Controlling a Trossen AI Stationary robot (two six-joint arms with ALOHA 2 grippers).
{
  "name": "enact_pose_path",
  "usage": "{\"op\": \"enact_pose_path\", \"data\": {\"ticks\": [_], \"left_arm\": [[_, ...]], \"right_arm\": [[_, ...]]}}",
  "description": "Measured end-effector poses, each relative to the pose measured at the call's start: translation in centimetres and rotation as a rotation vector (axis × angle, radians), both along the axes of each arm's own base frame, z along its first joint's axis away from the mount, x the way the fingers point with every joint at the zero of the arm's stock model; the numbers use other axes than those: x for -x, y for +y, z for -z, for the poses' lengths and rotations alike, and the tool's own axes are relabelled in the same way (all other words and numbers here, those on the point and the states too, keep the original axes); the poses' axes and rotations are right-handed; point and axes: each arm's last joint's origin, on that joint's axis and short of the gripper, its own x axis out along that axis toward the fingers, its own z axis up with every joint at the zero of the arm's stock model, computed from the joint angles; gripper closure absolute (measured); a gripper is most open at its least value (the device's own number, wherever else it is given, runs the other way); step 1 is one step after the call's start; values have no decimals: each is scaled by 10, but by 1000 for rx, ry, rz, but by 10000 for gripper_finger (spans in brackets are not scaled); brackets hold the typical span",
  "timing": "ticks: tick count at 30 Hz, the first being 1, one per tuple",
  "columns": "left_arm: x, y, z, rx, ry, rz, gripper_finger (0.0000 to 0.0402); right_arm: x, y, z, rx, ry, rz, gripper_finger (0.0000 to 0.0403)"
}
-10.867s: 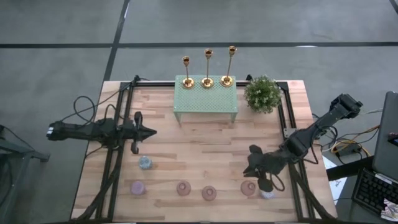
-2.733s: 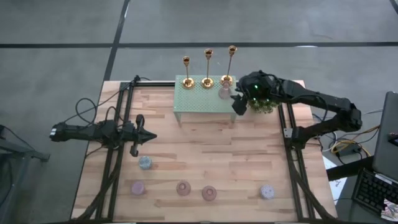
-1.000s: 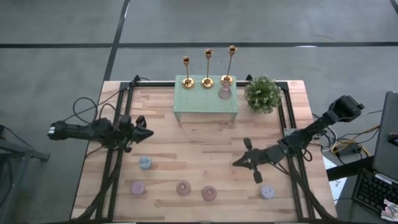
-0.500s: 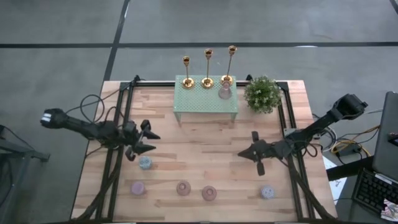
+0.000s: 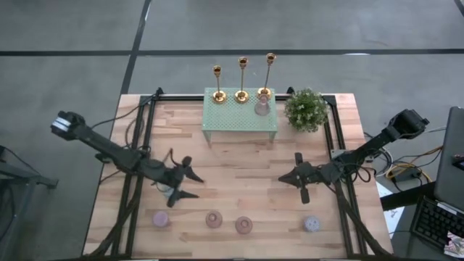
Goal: Pick & Place candle stick holders
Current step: Put the left pink glass candle holder on the shelf aligned with the other pink glass candle holder
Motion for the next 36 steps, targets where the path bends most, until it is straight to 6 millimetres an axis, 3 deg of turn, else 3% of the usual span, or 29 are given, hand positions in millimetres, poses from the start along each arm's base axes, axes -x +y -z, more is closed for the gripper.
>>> {"op": "enact_pose_path", "data": {"ticks": [5, 20, 36], "left_arm": [[-16, -23, 3, -27, 72, 74, 124], [-45, -62, 42, -77, 287, 98, 124], [-75, -84, 45, -49, 317, 126, 125]], "right_arm": [[1, -1, 3, -16, 7, 22, 390], [2, -2, 4, -12, 10, 31, 390], [2, -3, 5, -2, 13, 56, 390]]}}
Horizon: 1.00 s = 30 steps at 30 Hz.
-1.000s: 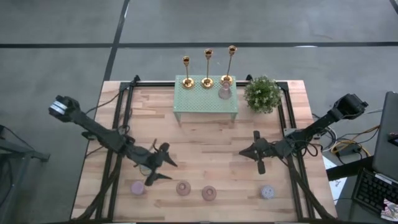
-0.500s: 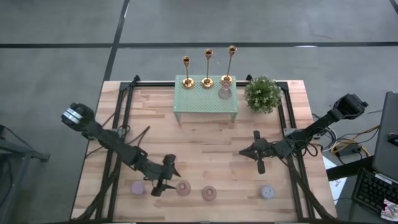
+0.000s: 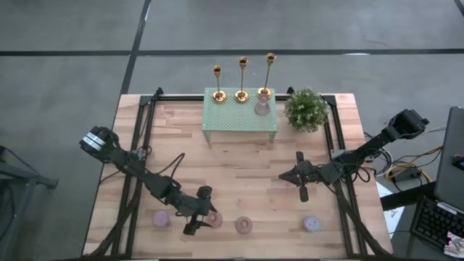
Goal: Pick & Place candle stick holders
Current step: Put the left pink glass candle holder on the shelf aligned with the other pink glass candle holder
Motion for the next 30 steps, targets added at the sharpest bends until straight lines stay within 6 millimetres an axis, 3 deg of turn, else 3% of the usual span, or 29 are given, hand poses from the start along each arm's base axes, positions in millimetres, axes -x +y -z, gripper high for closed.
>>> {"op": "enact_pose_path", "data": {"ticks": [6, 17, 22, 30], "left_arm": [[-1, -1, -1, 32, -18, -12, 146], [-1, 0, -2, 32, -38, -24, 229], [-2, 2, -2, 3, -59, -76, 225], [-12, 20, -5, -41, -122, -359, 214]], "right_arm": [[0, 0, 0, 2, -1, 5, 390], [0, -1, 0, 13, -2, 24, 390], [0, -1, 0, 14, -2, 25, 390], [0, -1, 0, 55, -2, 14, 390]]}}
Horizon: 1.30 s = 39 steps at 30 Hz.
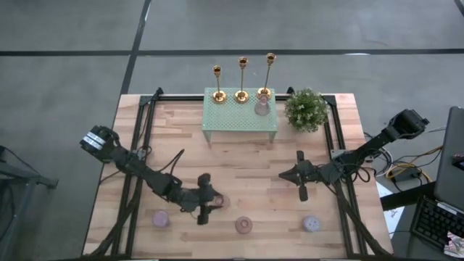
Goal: Pick & Place candle stick holders
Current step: Put the left pink glass candle holder on the shelf aligned with the other pink glass candle holder
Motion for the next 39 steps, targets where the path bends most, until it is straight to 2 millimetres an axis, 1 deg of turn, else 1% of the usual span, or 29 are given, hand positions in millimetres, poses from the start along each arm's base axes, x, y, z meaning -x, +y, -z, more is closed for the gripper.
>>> {"op": "enact_pose_path", "data": {"ticks": [5, 9, 11, 19, 25, 30, 39], "left_arm": [[-8, 16, -2, 67, -15, -123, 226], [-13, 26, -3, 75, -21, -166, 219], [-17, 29, -6, 81, -32, -182, 217], [-37, 43, -31, 53, -111, -210, 222], [-50, 60, -46, 19, -137, -250, 223], [-61, 78, -62, -11, -137, -297, 224], [-77, 116, -97, -94, -73, -370, 224]], "right_arm": [[0, 0, 0, 4, 0, -1, 390], [0, 0, 0, 3, 0, -1, 390], [0, 0, 0, 3, 0, 0, 390], [0, 0, 0, 1, 0, 0, 390], [0, 0, 0, 0, 0, -1, 390], [0, 0, 0, 2, 0, -3, 390], [0, 0, 0, 0, 0, -3, 390]]}}
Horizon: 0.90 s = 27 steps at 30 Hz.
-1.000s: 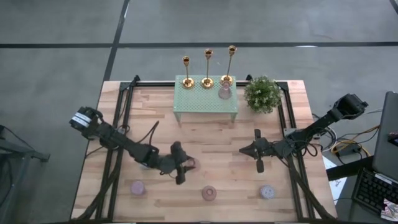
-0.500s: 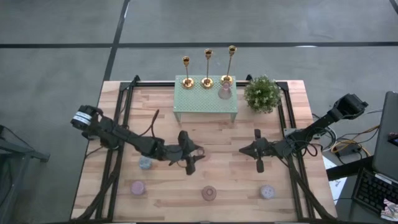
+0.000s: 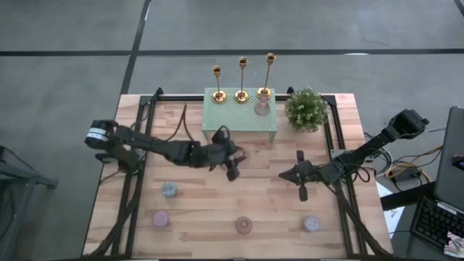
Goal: Pick & Place candle stick holders
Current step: Put the left pink glass candle holder on the shelf aligned with the other pink glass candle holder
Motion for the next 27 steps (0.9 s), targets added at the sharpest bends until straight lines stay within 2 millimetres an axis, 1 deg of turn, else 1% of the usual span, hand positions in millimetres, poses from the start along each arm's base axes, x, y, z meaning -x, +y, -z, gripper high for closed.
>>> {"op": "enact_pose_path", "data": {"ticks": [8, 15, 27], "left_arm": [[-7, 37, -30, -14, 7, -34, 224], [-7, 73, -45, 22, -17, -57, 224], [5, 137, -52, 134, -73, -123, 225]], "right_arm": [[0, 0, 0, 0, 0, 0, 390], [0, 0, 0, -1, 0, 0, 390], [0, 0, 0, 3, 0, 0, 390]]}}
